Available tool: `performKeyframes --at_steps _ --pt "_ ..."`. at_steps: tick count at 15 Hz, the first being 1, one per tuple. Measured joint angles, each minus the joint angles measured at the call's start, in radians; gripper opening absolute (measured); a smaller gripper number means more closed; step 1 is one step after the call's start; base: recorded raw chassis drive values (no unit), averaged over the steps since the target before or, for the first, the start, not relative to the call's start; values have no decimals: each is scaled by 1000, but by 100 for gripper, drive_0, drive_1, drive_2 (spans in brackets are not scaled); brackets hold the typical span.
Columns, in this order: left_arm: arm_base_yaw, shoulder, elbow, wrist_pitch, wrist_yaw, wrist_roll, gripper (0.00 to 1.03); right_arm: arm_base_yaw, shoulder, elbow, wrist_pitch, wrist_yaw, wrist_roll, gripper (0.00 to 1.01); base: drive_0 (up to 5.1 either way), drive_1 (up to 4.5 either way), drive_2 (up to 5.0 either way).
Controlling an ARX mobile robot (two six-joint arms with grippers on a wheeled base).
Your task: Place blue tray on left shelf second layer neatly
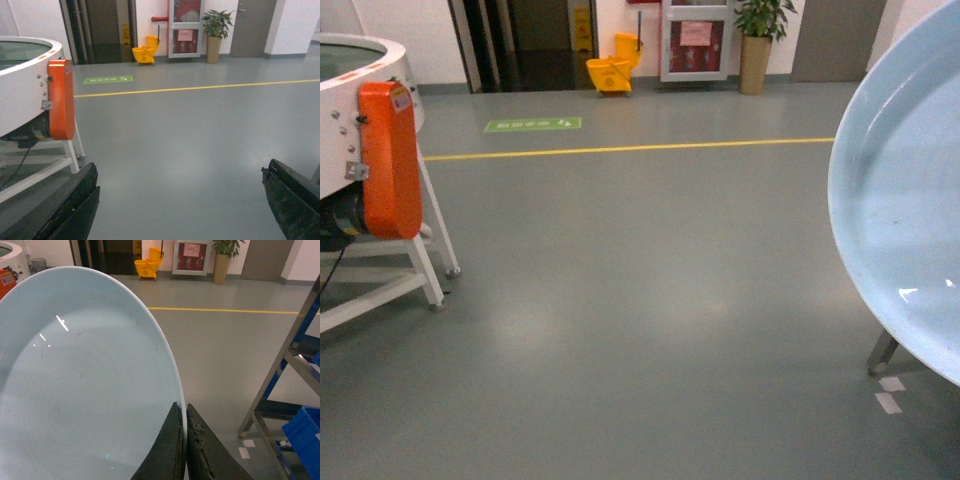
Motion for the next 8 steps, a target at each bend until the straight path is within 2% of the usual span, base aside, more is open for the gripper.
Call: performKeyframes --at_steps 1,8 --pt "0 0 0 -3 0 0 98 1 0 0 3 -5 0 2 291 -212 -515" --pt "0 0 0 -2 0 0 98 1 0 0 0 -5 0 2 -158 -158 -158"
